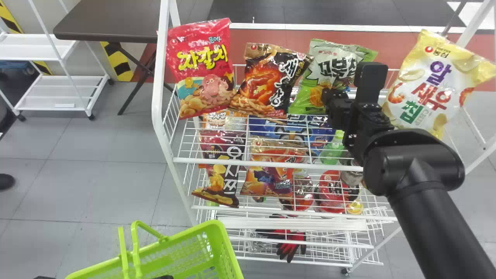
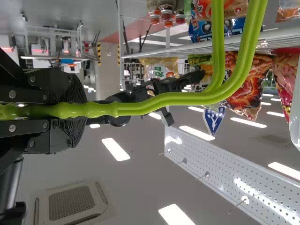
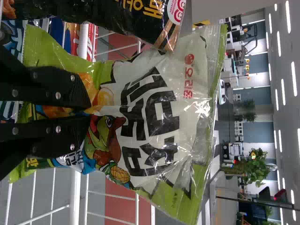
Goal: Hold basket handle with left hand then pick Gkobukchip with right hand and place into basket
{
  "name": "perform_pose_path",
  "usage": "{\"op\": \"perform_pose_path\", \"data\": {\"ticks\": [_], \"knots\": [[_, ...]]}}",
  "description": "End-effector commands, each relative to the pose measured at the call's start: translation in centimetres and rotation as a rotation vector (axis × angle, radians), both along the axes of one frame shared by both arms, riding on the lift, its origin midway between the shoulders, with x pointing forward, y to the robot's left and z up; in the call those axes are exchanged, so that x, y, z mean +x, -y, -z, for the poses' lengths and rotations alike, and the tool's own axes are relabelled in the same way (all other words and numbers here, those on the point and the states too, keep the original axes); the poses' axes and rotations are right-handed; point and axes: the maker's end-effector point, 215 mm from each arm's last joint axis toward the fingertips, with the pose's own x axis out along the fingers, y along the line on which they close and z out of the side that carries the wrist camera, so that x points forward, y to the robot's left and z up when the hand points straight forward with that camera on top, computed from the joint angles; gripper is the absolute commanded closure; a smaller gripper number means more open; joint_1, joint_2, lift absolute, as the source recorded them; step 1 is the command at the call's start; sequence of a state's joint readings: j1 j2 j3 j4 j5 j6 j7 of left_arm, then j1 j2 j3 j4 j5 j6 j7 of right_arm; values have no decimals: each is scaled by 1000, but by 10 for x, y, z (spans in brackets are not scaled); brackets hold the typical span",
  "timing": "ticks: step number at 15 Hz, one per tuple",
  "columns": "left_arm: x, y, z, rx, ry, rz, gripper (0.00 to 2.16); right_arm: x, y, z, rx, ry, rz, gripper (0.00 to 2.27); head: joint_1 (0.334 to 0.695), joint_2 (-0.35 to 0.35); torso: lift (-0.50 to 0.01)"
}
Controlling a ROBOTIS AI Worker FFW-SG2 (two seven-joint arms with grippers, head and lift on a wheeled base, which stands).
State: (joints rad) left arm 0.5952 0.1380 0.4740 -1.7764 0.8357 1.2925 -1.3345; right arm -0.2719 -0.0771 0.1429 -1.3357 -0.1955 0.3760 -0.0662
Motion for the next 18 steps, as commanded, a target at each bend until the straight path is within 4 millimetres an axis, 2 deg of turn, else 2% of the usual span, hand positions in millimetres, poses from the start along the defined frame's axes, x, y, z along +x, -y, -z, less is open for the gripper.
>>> {"op": "perform_pose_path", "data": {"ticks": [1,7,10,12,16,18], "knots": [[-1,0,0,-3,-3,2,2152,-6,5,-9,-9,13,12,2243,695,5,0],[1,1,-1,-4,-1,4,2152,-32,32,-38,-117,8,107,2246,695,-26,0],[0,0,-1,-5,-1,4,2152,-63,25,-40,-110,-31,90,2246,695,-41,0],[0,0,-1,-5,-1,4,2152,-92,14,-39,-103,-94,58,2246,695,-39,0],[2,-1,-1,-4,0,2,2152,-163,-2,-31,-75,-248,-15,2246,695,-10,0],[2,-1,0,-6,-3,-1,2152,-212,-12,-17,-53,-375,-72,2243,695,6,0]]}}
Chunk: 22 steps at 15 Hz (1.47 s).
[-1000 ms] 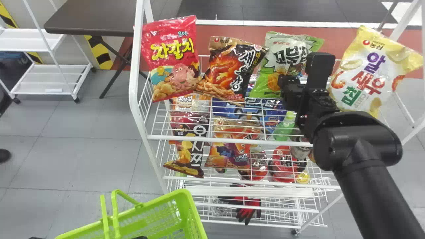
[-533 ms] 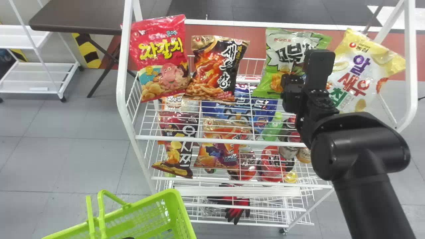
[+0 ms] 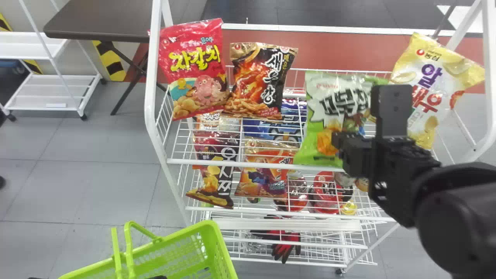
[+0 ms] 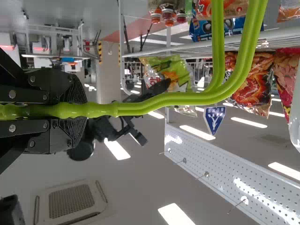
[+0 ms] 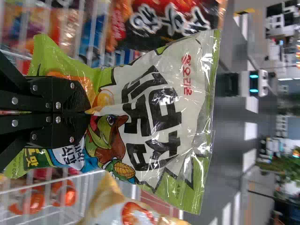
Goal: Hold basket handle with left hand then pick Gkobukchip with right hand and place into basket
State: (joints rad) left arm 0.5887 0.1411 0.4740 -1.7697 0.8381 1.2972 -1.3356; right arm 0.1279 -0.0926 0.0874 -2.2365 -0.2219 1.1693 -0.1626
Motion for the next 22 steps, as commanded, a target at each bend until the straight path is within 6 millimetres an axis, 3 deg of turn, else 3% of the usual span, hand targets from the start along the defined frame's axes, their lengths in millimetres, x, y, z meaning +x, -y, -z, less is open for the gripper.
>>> {"op": "perform_pose_path", "data": {"ticks": [1,3,7,9,13,15,17,20,22], "knots": [[1,1,1,-2,-2,-1,2152,-59,-12,16,31,-158,-65,2246,695,12,0],[1,2,2,-2,-5,2,2152,-105,-34,25,116,-285,-160,2246,695,27,0],[1,2,3,-4,-6,1,2152,-132,-94,-3,334,-296,-333,2246,695,121,0],[1,2,3,-4,-9,-1,2152,-148,-124,-4,390,-323,-407,2246,695,183,0],[1,3,0,-21,-10,-1,2152,-189,-185,27,435,-458,-541,2243,695,345,0],[1,3,-3,-28,-3,-1,2152,-205,-207,51,428,-537,-590,2243,695,350,0],[0,4,-4,-34,-5,4,2152,-224,-238,60,497,-611,-652,2243,695,350,0],[0,4,-5,-39,-5,6,2152,-234,-272,70,553,-654,-691,2243,695,350,0],[0,4,-7,-43,-2,5,2152,-239,-284,80,548,-665,-701,2233,695,350,0]]}}
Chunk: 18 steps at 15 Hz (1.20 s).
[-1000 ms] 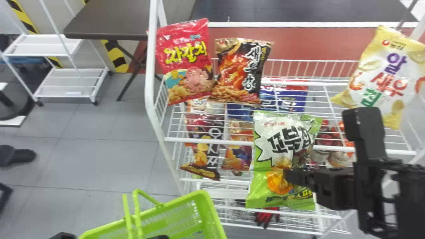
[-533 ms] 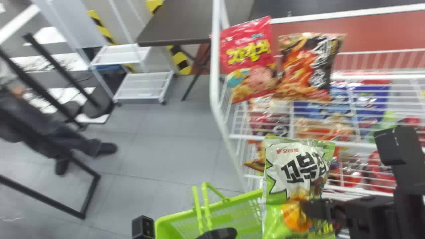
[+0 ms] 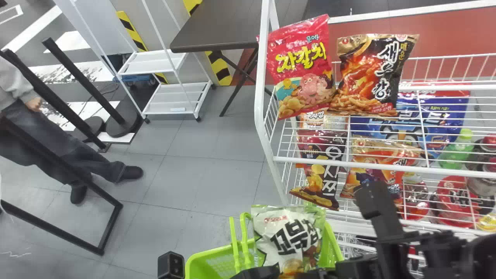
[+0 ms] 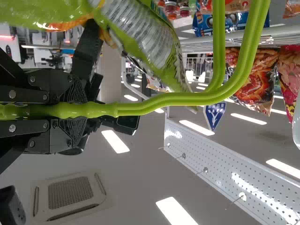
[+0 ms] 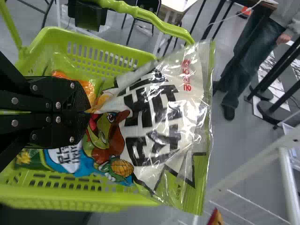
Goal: Hold basket handle with left hand then pick Gkobukchip with right hand and place into basket
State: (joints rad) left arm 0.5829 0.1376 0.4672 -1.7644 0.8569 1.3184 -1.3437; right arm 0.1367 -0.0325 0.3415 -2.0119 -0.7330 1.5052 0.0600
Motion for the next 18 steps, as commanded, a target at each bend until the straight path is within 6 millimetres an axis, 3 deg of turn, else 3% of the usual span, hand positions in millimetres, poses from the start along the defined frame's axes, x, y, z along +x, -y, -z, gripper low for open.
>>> {"op": "perform_pose_path", "data": {"ticks": [1,2,3,8,9,11,14,18], "knots": [[0,0,-1,-2,3,-1,2152,-7,-11,13,-20,-3,-19,1922,695,350,0],[0,0,-1,0,1,0,2152,-6,-12,16,-30,10,-19,1251,695,350,0],[0,0,0,2,0,0,2152,-3,-12,15,-28,23,-17,53,695,350,0],[0,0,1,3,-2,-1,2152,11,1,-1,20,50,17,63,695,350,0],[0,0,1,4,-3,-1,2152,28,7,-6,28,110,60,63,695,350,0],[0,1,1,4,-4,1,2152,90,29,-15,-31,371,214,63,695,350,0],[0,0,2,6,-6,1,2152,145,66,-45,-67,689,376,76,695,350,0],[1,0,3,5,-7,-1,2152,176,147,-65,-164,925,549,76,695,346,0]]}}
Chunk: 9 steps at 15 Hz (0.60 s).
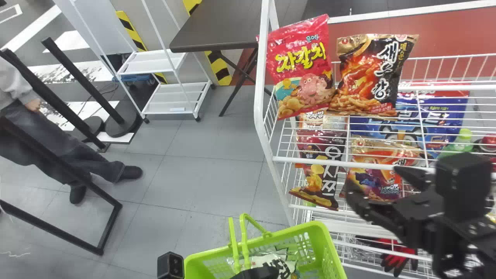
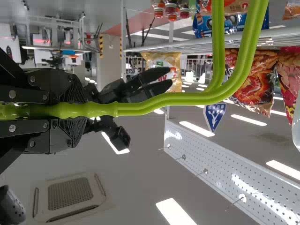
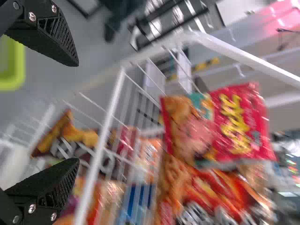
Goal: Hold basket handle with left hand then pick Gkobukchip with right hand and place into basket
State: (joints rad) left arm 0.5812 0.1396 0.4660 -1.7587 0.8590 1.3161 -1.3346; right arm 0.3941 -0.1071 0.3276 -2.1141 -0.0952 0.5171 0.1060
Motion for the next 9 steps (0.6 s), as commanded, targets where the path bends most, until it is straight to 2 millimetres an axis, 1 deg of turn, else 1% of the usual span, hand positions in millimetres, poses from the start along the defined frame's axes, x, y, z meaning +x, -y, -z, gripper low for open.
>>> {"op": "perform_pose_path", "data": {"ticks": [1,2,5,7,8,9], "knots": [[2,0,0,-2,2,2,2152,9,50,-13,-12,127,94,76,695,312,0],[3,2,-1,-2,4,6,2152,10,72,-11,-19,158,136,76,695,278,0],[5,3,-1,0,6,14,2152,5,138,3,-40,220,247,76,695,170,0],[4,3,2,-8,-2,11,2152,0,167,5,-21,248,280,76,695,95,0],[4,3,2,-8,-2,11,2152,-4,177,5,-2,260,285,76,695,34,0],[4,4,2,-9,-2,10,2152,-8,185,5,2,276,298,76,695,11,0]]}}
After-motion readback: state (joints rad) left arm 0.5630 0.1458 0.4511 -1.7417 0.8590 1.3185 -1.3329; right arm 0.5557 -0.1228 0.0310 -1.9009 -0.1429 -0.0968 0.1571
